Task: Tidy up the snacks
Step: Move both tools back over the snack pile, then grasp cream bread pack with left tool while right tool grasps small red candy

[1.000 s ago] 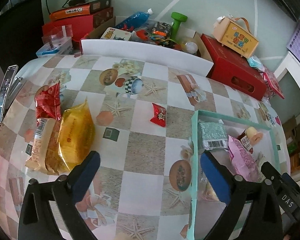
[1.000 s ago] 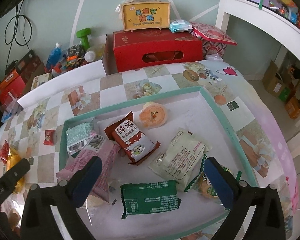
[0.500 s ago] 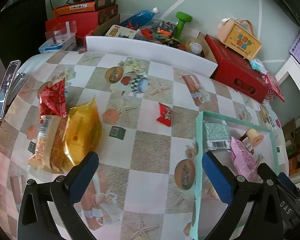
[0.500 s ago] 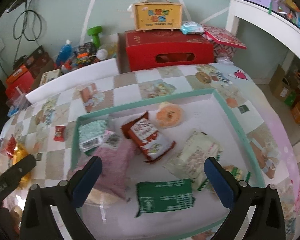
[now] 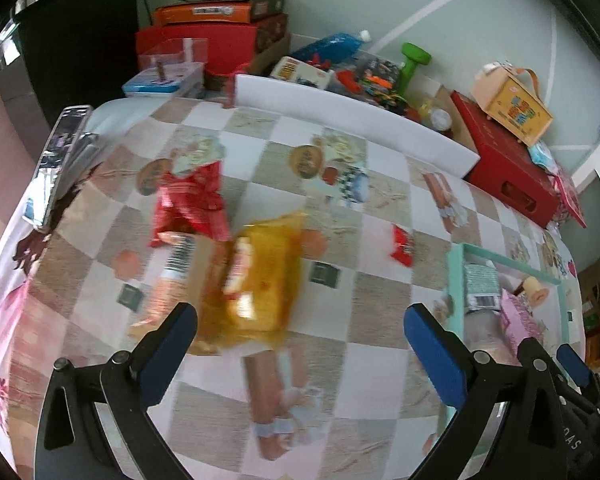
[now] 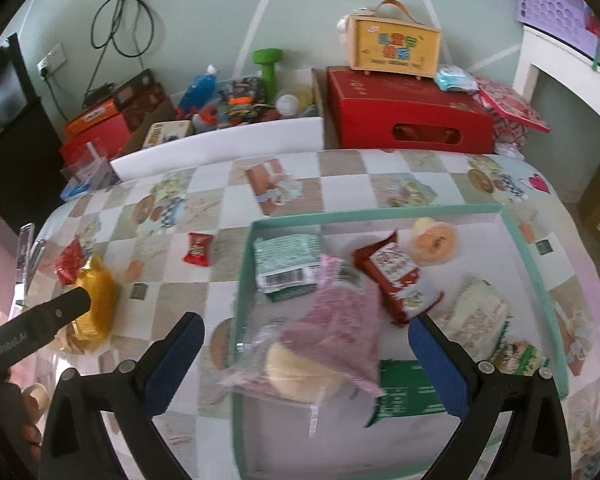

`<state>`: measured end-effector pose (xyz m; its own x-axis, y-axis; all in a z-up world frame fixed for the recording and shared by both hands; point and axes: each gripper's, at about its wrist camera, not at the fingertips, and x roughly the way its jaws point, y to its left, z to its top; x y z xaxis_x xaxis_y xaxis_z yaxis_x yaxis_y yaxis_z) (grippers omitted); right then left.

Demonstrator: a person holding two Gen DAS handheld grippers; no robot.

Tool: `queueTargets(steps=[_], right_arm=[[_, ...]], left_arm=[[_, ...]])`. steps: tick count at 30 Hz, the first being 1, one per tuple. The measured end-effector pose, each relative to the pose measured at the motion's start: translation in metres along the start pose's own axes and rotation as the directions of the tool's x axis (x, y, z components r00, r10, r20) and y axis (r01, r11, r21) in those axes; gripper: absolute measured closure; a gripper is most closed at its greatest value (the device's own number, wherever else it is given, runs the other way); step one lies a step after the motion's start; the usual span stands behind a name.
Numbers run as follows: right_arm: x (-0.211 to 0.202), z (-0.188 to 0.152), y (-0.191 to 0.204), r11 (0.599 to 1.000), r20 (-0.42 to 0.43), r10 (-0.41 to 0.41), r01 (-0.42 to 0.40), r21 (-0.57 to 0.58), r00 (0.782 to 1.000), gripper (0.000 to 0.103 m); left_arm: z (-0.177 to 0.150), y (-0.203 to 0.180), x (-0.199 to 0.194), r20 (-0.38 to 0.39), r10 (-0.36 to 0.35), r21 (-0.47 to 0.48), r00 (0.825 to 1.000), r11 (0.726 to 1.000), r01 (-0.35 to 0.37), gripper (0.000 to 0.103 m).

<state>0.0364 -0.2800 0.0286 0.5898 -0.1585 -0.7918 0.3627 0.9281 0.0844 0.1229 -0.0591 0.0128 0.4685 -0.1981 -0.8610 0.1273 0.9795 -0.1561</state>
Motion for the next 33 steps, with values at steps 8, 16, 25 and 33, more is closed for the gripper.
queueTargets(steps=[8, 16, 25, 33], right_arm=[[0.002, -0.007, 0.052, 0.990, 0.016, 0.100, -0.098, -0.101, 0.995, 0.000], [0.014, -0.015, 0.091, 0.965, 0.000, 0.188, -0.185, -0.185, 0.982, 0.000], [0.055, 0.010, 0.087, 0.975, -0.037, 0.193, -0.196, -0.103, 0.981, 0.037], [0.109, 0.046, 0.087, 0.985, -0.127, 0.172, -0.174, -0.005, 0.977, 0.056]], left_arm=[[0.004, 0.068, -0.010, 0.015, 0.071, -0.141, 0.997, 0.988, -0.068, 0.000], [0.005, 0.100, -0.001, -0.011, 0.047, -0.226, 0.999, 0.973, -0.048, 0.000], [0.006, 0.097, 0.031, -0.082, 0.016, -0.215, 0.996, 0.976, -0.033, 0.001], [0.006, 0.105, 0.043, -0.107, -0.016, -0.243, 0.994, 0.970, -0.011, 0.014]])
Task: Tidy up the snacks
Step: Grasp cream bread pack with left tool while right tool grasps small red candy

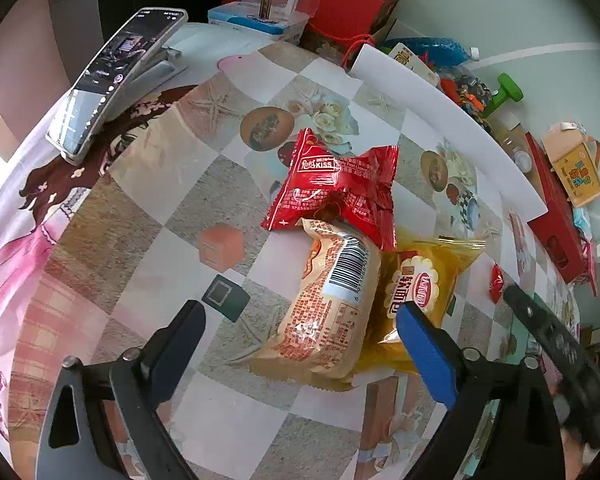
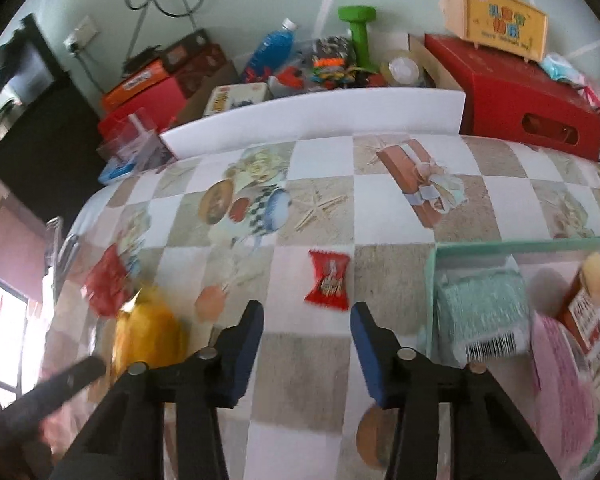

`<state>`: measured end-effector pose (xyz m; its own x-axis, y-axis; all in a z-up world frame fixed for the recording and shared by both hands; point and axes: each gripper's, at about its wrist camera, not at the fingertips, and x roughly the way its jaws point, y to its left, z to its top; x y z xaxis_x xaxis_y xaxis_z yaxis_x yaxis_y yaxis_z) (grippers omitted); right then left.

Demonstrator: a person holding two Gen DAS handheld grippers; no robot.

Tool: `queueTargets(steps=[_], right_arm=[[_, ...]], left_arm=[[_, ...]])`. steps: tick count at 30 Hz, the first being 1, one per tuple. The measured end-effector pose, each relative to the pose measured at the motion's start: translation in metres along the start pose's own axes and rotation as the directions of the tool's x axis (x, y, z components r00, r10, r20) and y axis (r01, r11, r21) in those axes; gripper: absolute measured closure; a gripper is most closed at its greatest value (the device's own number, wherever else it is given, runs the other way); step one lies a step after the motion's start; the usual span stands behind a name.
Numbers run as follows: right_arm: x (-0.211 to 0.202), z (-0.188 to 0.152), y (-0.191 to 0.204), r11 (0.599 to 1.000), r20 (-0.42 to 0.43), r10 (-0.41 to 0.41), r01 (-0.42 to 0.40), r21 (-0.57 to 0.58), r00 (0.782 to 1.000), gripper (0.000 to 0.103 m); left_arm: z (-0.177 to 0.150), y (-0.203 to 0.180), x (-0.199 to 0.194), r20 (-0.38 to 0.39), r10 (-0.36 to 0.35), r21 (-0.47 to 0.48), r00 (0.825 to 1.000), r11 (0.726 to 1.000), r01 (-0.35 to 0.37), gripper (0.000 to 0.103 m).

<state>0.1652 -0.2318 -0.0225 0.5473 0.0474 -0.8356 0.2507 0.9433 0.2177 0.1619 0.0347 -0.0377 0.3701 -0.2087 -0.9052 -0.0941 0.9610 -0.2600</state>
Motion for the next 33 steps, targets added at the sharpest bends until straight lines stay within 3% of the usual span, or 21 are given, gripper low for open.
queueTargets(steps=[2, 4, 7, 10, 13, 15, 17, 26, 33], right_arm=[[0.010, 0.009, -0.001, 1.000, -0.021, -0.018, 0.018, 0.010, 1.000, 0.059], [0.018, 0.014, -0.001, 0.999, -0.040, -0.032, 0.033, 0.011, 0.999, 0.061], [0.028, 0.020, -0.001, 0.999, -0.067, -0.054, 0.054, 0.005, 0.996, 0.063], [0.035, 0.022, 0.001, 0.998, -0.089, -0.068, 0.068, -0.005, 0.994, 0.071], [0.034, 0.019, 0.005, 0.997, -0.088, -0.072, 0.070, -0.031, 0.993, 0.083], [0.031, 0.014, 0.008, 0.997, -0.086, -0.068, 0.064, -0.051, 0.994, 0.083], [0.023, 0.009, 0.011, 0.996, -0.072, -0.067, 0.061, -0.071, 0.995, 0.083], [-0.059, -0.039, 0.013, 0.996, 0.052, 0.017, -0.012, -0.087, 0.999, 0.083], [-0.113, -0.068, -0.007, 0.999, 0.154, -0.004, 0.012, -0.046, 0.988, 0.083]], left_arm=[[0.000, -0.001, 0.002, -0.011, -0.009, 0.004, 1.000, 1.000, 0.009, 0.028], [0.000, -0.003, 0.004, -0.019, -0.012, 0.009, 1.000, 1.000, 0.012, 0.028], [-0.001, -0.005, 0.007, -0.030, -0.016, 0.014, 0.999, 1.000, 0.017, 0.038], [-0.001, -0.004, 0.009, -0.037, -0.023, 0.010, 0.999, 1.000, 0.024, 0.045], [-0.001, -0.004, 0.007, -0.028, -0.040, 0.010, 0.999, 0.999, 0.040, 0.058], [-0.001, -0.005, 0.006, -0.020, -0.028, 0.017, 0.999, 0.999, 0.029, 0.060], [-0.001, -0.005, 0.004, -0.015, -0.033, 0.019, 0.999, 0.999, 0.034, 0.068], [0.000, -0.005, -0.025, 0.062, -0.069, 0.017, 0.996, 0.998, 0.068, 0.070], [-0.007, -0.021, -0.053, 0.118, -0.117, 0.061, 0.986, 0.992, 0.110, 0.070]])
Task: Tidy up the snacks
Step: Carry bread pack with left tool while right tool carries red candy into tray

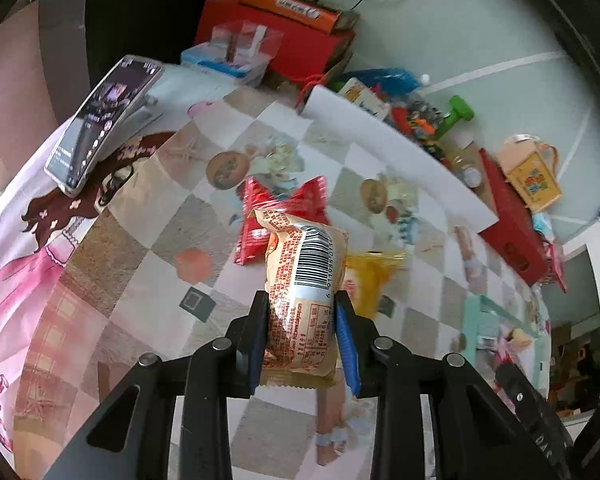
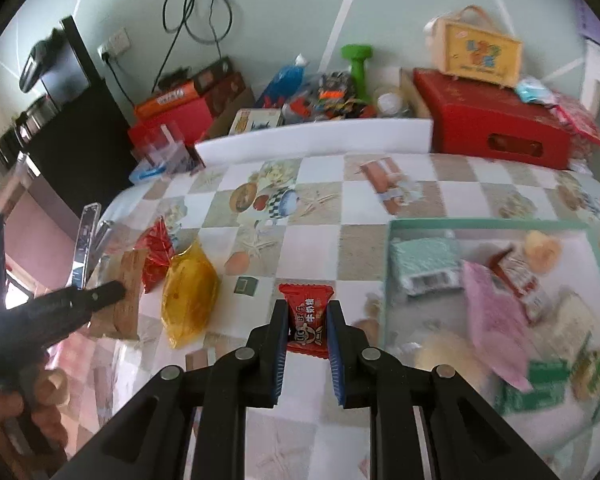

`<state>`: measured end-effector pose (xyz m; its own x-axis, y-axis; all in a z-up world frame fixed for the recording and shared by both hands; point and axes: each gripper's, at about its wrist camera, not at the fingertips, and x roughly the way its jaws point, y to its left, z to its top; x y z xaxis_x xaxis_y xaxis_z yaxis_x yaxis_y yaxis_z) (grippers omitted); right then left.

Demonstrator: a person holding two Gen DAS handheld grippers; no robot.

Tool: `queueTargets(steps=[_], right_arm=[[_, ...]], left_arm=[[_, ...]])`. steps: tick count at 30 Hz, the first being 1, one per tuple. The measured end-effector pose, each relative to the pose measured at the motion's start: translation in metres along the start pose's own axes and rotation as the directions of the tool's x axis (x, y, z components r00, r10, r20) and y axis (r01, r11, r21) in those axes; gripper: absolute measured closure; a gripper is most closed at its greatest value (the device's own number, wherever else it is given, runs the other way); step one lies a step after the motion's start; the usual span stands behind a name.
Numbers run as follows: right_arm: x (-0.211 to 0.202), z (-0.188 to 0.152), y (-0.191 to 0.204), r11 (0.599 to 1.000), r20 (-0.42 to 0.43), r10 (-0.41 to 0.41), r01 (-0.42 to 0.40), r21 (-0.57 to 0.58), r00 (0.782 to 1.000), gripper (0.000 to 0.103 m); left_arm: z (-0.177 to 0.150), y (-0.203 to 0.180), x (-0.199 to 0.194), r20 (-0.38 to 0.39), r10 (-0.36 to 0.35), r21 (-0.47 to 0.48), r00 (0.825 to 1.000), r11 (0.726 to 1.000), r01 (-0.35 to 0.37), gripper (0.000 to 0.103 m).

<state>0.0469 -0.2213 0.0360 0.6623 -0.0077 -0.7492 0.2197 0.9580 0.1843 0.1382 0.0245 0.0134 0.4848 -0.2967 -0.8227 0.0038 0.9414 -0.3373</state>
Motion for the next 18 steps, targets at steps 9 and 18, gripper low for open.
queueTargets(steps=[9, 18], right_arm=[[-0.050, -0.001, -0.079, 0.983, 0.102, -0.111, 0.094, 0.156, 0.989, 0.083], [-0.068, -0.010, -0.166, 0.916, 0.071, -0.242, 0.203, 0.347, 0.968, 0.083]], left_arm=[[-0.020, -0.075, -0.021, 0.025, -0.173, 0.161, 0.985, 0.973, 0.167, 0.070], [-0.081, -0.182, -0.009, -0.151, -0.286, 0.410, 0.946, 0.853, 0.323, 0.070]])
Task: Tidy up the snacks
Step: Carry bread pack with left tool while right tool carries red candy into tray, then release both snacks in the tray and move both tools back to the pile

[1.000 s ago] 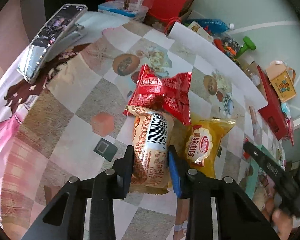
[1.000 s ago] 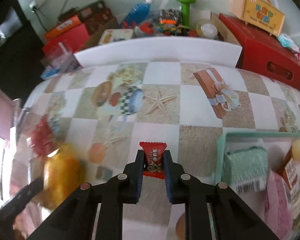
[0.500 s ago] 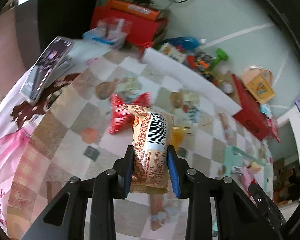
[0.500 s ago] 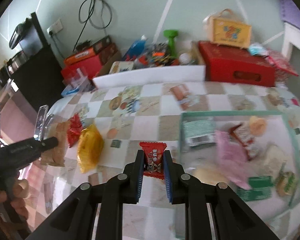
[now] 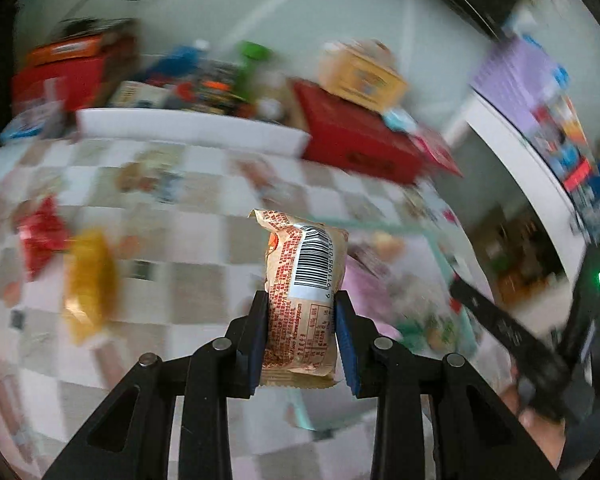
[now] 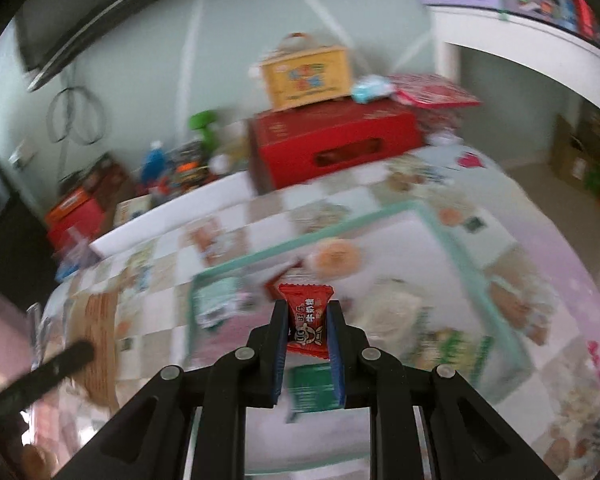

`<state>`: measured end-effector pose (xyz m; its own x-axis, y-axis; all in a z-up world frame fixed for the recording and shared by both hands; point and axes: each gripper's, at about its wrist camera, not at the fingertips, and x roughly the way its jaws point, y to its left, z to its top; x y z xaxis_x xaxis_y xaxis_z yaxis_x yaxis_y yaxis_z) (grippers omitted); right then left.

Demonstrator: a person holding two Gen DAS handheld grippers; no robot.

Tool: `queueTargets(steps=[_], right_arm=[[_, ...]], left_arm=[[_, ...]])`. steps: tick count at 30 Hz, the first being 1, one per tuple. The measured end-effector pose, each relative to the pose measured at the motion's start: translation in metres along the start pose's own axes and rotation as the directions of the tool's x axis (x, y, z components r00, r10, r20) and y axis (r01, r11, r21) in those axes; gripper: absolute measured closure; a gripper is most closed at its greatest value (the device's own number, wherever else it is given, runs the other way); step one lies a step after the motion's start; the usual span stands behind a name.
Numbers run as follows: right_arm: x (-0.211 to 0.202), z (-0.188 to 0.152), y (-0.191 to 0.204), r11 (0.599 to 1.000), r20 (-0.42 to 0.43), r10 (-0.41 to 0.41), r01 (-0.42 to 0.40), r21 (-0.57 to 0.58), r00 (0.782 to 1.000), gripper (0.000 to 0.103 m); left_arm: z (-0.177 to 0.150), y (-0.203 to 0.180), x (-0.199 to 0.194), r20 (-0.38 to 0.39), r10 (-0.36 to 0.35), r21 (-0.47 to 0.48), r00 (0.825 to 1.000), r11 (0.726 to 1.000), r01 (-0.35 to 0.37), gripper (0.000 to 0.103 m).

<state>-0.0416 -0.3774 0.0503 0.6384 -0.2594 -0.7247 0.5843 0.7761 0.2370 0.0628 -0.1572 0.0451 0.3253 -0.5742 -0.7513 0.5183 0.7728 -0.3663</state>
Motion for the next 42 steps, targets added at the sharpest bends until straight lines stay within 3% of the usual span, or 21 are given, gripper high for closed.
queueTargets(steps=[5, 9, 10, 13, 19, 21, 22, 23, 27, 28, 32, 35, 42], right_arm=[[0.003, 0.002, -0.027, 0.998, -0.018, -0.002, 0.003, 0.067, 1.000, 0.082], [0.016, -0.004, -0.026, 0.998, -0.068, 0.021, -0.017, 0.064, 0.997, 0.082], [0.018, -0.005, -0.025, 0.998, -0.075, 0.020, -0.015, 0.062, 0.997, 0.082], [0.021, -0.006, -0.026, 0.998, -0.080, 0.017, -0.011, 0.067, 0.997, 0.082], [0.025, -0.007, -0.030, 0.997, -0.098, 0.006, 0.003, 0.082, 0.995, 0.079], [0.028, -0.008, -0.029, 0.997, -0.113, -0.005, 0.013, 0.076, 0.994, 0.065], [0.029, -0.009, -0.028, 0.997, -0.116, -0.012, 0.021, 0.075, 0.993, 0.042], [0.030, -0.009, -0.027, 0.997, -0.116, -0.019, 0.028, 0.074, 0.993, 0.027], [0.029, -0.009, -0.020, 0.998, -0.105, -0.032, 0.038, 0.047, 0.994, 0.023], [0.030, -0.010, -0.018, 0.998, -0.106, -0.036, 0.041, 0.041, 0.994, 0.015], [0.032, -0.012, -0.006, 0.999, -0.098, -0.034, 0.034, 0.002, 0.995, 0.000], [0.029, -0.014, 0.007, 0.999, -0.073, -0.021, 0.019, -0.030, 0.997, 0.000], [0.018, -0.018, 0.052, 0.993, -0.023, 0.035, -0.037, -0.115, 0.999, 0.000]], left_arm=[[-0.016, -0.045, 0.023, -0.073, -0.002, 0.115, 0.997, 0.993, 0.010, 0.070], [-0.026, -0.058, 0.037, -0.121, -0.017, 0.134, 0.992, 0.990, 0.033, 0.069], [-0.029, -0.059, 0.038, -0.131, -0.021, 0.135, 0.991, 0.990, 0.038, 0.066], [-0.032, -0.066, 0.041, -0.137, -0.013, 0.154, 0.991, 0.988, 0.034, 0.042], [-0.028, -0.061, 0.036, -0.114, -0.001, 0.147, 0.994, 0.989, 0.018, 0.041], [-0.025, -0.053, 0.033, -0.101, 0.016, 0.130, 0.995, 0.992, -0.003, 0.038], [-0.023, -0.048, 0.032, -0.093, 0.028, 0.119, 0.995, 0.993, -0.017, 0.033], [-0.020, -0.042, 0.029, -0.082, 0.041, 0.106, 0.996, 0.994, -0.032, 0.029], [-0.009, -0.010, 0.018, -0.030, 0.118, 0.029, 0.993, 0.993, -0.118, 0.016], [-0.007, -0.004, 0.016, -0.020, 0.144, 0.012, 0.989, 0.990, -0.144, 0.012], [0.000, 0.037, 0.007, 0.020, 0.302, -0.063, 0.953, 0.952, -0.300, 0.009], [0.002, 0.072, -0.003, 0.031, 0.394, -0.134, 0.919, 0.912, -0.387, 0.009], [0.004, 0.146, -0.039, 0.060, 0.490, -0.317, 0.869, 0.835, -0.449, 0.008]])
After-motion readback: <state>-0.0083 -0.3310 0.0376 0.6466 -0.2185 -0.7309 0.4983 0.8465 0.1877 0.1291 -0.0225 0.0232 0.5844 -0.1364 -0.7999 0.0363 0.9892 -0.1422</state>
